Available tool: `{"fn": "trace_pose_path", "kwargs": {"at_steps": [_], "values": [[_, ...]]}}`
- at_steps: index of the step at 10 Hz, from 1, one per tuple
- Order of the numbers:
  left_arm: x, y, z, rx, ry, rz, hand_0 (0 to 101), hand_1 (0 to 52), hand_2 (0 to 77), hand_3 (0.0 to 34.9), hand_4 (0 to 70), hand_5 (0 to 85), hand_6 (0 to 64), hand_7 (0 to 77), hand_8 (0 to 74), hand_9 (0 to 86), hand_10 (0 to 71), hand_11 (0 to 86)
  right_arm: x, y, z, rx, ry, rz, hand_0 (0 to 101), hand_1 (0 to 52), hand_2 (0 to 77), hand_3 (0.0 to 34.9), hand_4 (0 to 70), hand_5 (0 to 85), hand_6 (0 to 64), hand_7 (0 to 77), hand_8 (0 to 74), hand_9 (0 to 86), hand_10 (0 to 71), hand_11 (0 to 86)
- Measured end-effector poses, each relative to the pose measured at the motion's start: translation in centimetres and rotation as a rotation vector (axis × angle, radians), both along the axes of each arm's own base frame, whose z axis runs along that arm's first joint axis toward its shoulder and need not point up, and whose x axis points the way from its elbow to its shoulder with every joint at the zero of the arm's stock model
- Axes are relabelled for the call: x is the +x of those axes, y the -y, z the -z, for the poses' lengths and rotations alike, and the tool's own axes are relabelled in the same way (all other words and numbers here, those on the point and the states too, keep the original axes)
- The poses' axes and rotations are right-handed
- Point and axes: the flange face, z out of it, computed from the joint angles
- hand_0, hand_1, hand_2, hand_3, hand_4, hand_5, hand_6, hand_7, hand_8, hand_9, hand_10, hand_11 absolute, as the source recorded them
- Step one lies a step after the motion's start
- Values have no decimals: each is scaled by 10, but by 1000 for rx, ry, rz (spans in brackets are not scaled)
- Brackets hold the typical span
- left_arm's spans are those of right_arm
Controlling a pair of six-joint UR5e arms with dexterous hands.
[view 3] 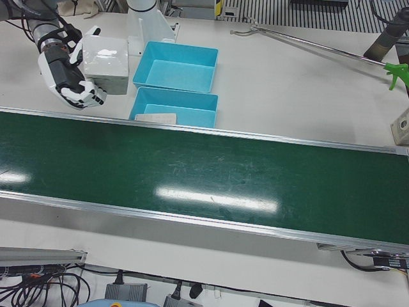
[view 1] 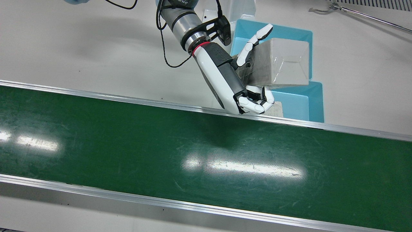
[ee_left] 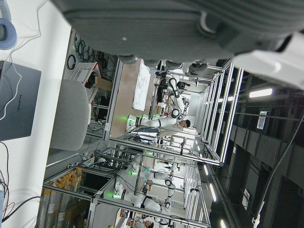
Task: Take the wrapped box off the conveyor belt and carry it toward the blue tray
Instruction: 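Lift the wrapped box off the belt and swing it toward the blue tray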
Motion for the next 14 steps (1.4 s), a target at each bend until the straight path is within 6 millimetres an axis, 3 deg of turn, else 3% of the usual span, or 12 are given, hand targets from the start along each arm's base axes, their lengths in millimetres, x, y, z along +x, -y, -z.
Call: {"fn": "trace_pose_path", "kwargs": {"at_steps": [2, 4, 5, 6, 7, 8, 9, 10, 11, 12, 13, 14], "values": [[0, 0, 0, 0, 0, 0, 0, 0, 11, 0, 0, 11, 5, 5, 5, 5, 5, 5, -29, -23, 12, 17, -13, 40, 471, 0, 158, 0, 300, 682, 616, 774, 698, 818, 633, 845], [0, 0, 0, 0, 0, 0, 0, 0, 5, 0, 0, 11, 5, 5, 5, 5, 5, 5, -56, -39, 8, 20, -26, 80, 472, 0, 158, 0, 300, 693, 616, 774, 693, 824, 622, 845], [0, 0, 0, 0, 0, 0, 0, 0, 5, 0, 0, 11, 5, 5, 5, 5, 5, 5, -69, -42, 6, 28, -25, 100, 473, 0, 153, 0, 300, 693, 616, 774, 611, 824, 535, 845], [0, 0, 0, 0, 0, 0, 0, 0, 5, 0, 0, 11, 5, 5, 5, 5, 0, 5, -79, -43, 5, 39, -21, 119, 505, 5, 27, 0, 300, 693, 616, 774, 355, 0, 267, 5], [0, 0, 0, 0, 0, 0, 0, 0, 5, 0, 0, 11, 5, 5, 5, 5, 0, 5, -86, -44, 6, 49, -17, 134, 505, 5, 27, 0, 300, 693, 616, 774, 355, 0, 267, 5], [0, 0, 0, 0, 0, 0, 0, 0, 11, 0, 0, 11, 0, 5, 5, 5, 5, 5, -90, -45, 12, 60, -13, 148, 504, 5, 5, 0, 300, 693, 616, 774, 218, 11, 65, 0], [0, 0, 0, 0, 0, 0, 0, 0, 5, 0, 0, 11, 5, 5, 5, 5, 5, 5, -96, -45, 21, 74, -12, 169, 487, 5, 0, 0, 316, 693, 616, 774, 5, 0, 0, 5], [0, 0, 0, 0, 0, 0, 0, 0, 5, 0, 0, 11, 5, 5, 5, 5, 5, 5, -101, -45, 32, 88, -12, 190, 487, 5, 0, 0, 289, 676, 605, 774, 0, 5, 0, 5], [0, 0, 0, 0, 0, 0, 0, 0, 5, 0, 0, 11, 5, 5, 5, 5, 5, 5, -104, -46, 40, 98, -11, 203, 485, 16, 0, 0, 218, 595, 562, 774, 0, 5, 0, 5], [0, 0, 0, 0, 0, 0, 0, 0, 5, 0, 0, 11, 5, 5, 5, 5, 5, 5, -104, -46, 46, 105, -8, 210, 485, 338, 207, 0, 115, 502, 485, 774, 0, 5, 0, 5], [0, 0, 0, 0, 0, 0, 0, 0, 11, 0, 0, 11, 5, 5, 5, 5, 0, 5, -104, -46, 50, 109, -5, 214, 485, 338, 207, 0, 115, 502, 485, 774, 0, 5, 0, 5], [0, 0, 0, 0, 0, 0, 0, 0, 11, 0, 0, 11, 5, 5, 5, 5, 5, 5, -104, -47, 52, 112, -4, 216, 483, 153, 5, 0, 93, 229, 327, 0, 0, 5, 0, 5]]}}
